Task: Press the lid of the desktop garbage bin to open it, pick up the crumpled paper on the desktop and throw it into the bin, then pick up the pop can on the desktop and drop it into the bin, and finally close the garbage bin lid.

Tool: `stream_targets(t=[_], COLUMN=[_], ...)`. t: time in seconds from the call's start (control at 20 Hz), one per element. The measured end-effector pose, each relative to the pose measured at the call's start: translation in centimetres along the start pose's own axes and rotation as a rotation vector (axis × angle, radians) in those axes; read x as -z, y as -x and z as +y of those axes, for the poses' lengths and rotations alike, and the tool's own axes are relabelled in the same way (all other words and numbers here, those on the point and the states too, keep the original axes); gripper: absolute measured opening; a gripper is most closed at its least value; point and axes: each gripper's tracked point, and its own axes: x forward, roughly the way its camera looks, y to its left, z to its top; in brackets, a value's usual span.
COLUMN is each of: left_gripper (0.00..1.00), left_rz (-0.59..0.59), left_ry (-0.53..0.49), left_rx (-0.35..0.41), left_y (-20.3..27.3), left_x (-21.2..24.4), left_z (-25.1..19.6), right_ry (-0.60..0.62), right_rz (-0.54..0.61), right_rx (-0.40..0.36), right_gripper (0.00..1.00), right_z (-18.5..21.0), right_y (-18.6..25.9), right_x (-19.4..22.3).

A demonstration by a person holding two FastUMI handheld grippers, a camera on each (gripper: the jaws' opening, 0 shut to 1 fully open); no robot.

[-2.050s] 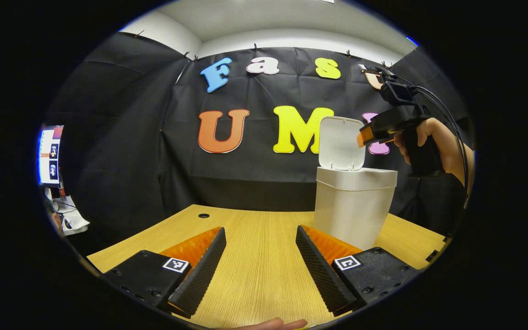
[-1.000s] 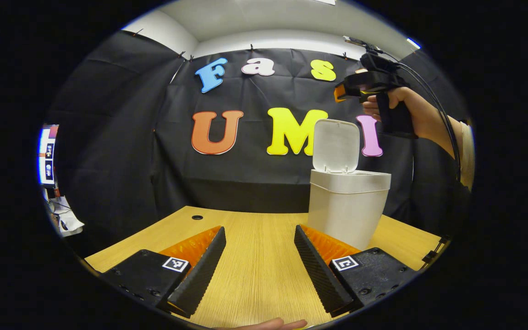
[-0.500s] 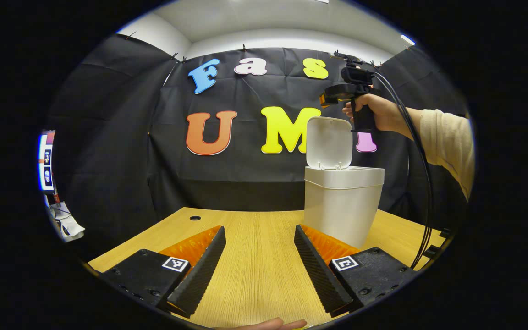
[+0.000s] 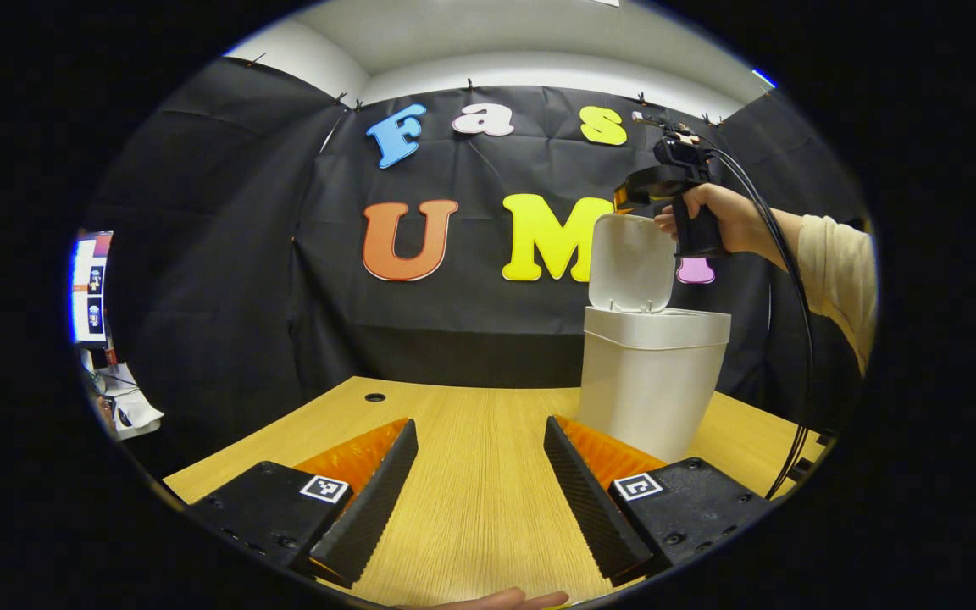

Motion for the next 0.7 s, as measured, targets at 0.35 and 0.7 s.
stream_targets(t=[0.35, 0.7], left_gripper=[0.97, 0.98], left_rz=[0.007, -0.006], left_ry=[-0.04, -0.045], left_rx=[0.096, 0.102], left_y=[0.6, 0.5], left_x=[0.3, 0.5], left_z=[-3.5, -4.3], right_ry=[-0.001, -0.004], right_rz=[0.185, 0.446], right_rx=[-0.06, -0.019], right_gripper=[0.96, 0.96], right_z=[-0.3, -2.5], right_y=[5.0, 7.1], right_x=[4.5, 11.9])
